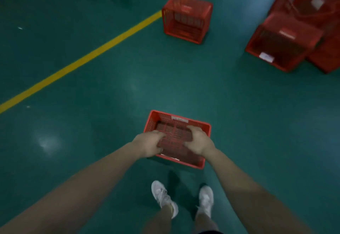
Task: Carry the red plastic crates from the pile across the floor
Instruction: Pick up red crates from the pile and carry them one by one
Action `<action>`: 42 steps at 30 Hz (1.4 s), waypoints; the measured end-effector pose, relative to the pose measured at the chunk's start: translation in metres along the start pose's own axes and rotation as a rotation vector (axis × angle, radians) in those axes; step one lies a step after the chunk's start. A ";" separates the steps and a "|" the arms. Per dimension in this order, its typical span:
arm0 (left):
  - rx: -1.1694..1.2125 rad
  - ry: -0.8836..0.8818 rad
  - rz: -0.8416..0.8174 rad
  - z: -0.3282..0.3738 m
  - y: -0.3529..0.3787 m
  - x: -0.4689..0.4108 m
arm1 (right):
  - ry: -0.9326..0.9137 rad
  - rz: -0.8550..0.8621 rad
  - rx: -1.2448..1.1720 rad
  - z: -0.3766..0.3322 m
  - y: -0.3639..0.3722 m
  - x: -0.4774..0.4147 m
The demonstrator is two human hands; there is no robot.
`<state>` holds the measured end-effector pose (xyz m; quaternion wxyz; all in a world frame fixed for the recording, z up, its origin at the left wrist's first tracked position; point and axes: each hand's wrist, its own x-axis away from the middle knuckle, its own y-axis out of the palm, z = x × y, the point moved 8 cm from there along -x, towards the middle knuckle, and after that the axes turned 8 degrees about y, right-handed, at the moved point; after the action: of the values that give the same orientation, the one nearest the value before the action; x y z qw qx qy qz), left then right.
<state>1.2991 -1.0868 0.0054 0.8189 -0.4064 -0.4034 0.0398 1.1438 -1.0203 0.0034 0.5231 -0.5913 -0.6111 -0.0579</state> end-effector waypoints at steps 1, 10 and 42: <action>0.003 0.022 -0.013 -0.008 0.010 -0.010 | 0.024 -0.006 -0.022 0.003 0.010 -0.009; -0.018 0.091 -0.160 -0.096 0.130 -0.110 | 0.147 -0.070 -0.051 0.060 0.121 -0.128; -0.066 0.165 -0.335 -0.210 0.383 -0.278 | 0.120 -0.313 0.263 0.191 0.373 -0.316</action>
<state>1.3586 -1.0738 -0.5093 0.8305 -0.3622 -0.3981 -0.1438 1.2488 -0.9878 -0.5096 0.6157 -0.4113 -0.6656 -0.0933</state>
